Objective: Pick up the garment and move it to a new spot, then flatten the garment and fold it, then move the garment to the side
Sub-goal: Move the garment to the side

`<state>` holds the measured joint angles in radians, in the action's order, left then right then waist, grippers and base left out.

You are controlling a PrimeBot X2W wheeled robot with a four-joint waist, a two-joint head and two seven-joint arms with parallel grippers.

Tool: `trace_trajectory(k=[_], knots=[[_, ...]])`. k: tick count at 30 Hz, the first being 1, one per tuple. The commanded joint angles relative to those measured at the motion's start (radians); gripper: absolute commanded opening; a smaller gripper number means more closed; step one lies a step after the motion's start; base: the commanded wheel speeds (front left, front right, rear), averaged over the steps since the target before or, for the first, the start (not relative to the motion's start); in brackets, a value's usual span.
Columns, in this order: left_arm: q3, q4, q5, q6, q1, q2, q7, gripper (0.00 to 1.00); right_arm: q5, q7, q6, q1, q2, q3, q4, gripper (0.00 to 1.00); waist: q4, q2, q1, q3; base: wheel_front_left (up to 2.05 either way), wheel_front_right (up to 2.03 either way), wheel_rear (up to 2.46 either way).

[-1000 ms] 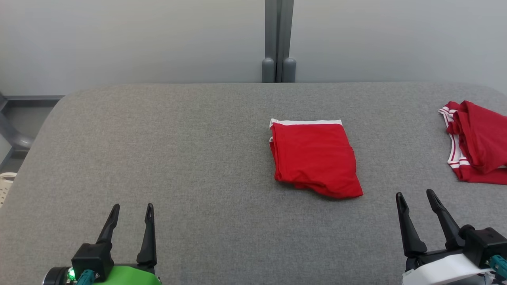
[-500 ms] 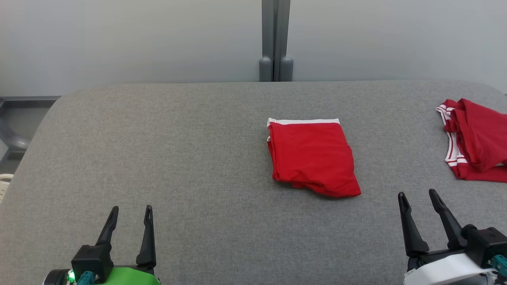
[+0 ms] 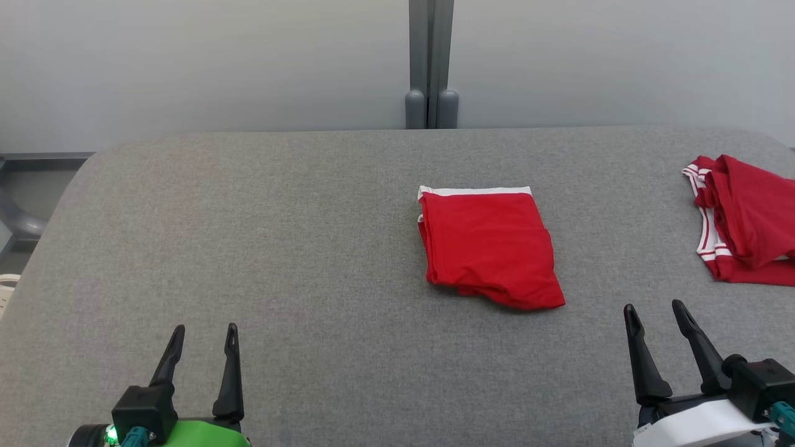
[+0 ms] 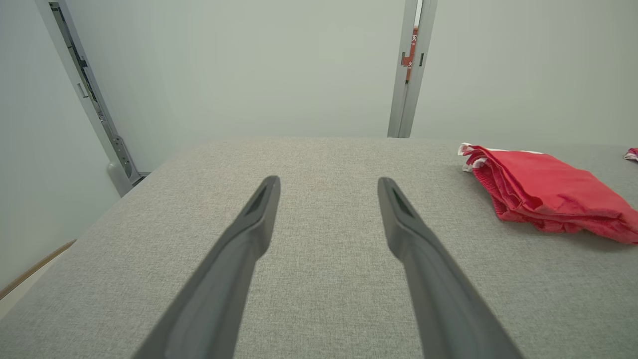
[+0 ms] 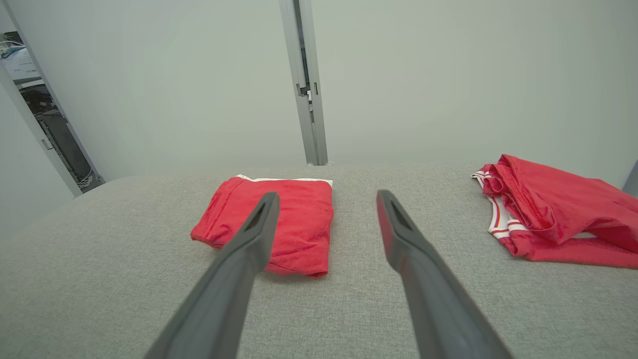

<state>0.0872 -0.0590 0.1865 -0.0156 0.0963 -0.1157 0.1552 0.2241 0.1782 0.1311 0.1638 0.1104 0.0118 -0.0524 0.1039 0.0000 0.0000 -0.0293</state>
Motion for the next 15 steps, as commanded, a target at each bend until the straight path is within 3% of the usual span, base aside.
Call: trace_trajectory(k=[1,8,15], knots=[[-0.001,-0.001,0.008,0.006,0.006,-0.009,0.007,1.00,-0.006,0.002,-0.001,0.013,0.001,0.005,0.006,1.00,0.001,0.0000,0.0000,0.000,0.00,0.00,0.00],[0.000,-0.005,0.011,0.015,0.004,-0.010,0.015,1.00,0.008,0.009,-0.001,-0.016,0.012,0.012,0.036,1.00,0.001,0.0000,0.0000,0.005,0.00,0.00,0.00],[0.018,-0.010,0.001,0.026,-0.020,-0.002,0.022,1.00,0.011,0.004,-0.001,-0.172,0.074,-0.031,0.109,1.00,0.008,0.0000,0.0000,0.034,0.00,0.00,0.00]])
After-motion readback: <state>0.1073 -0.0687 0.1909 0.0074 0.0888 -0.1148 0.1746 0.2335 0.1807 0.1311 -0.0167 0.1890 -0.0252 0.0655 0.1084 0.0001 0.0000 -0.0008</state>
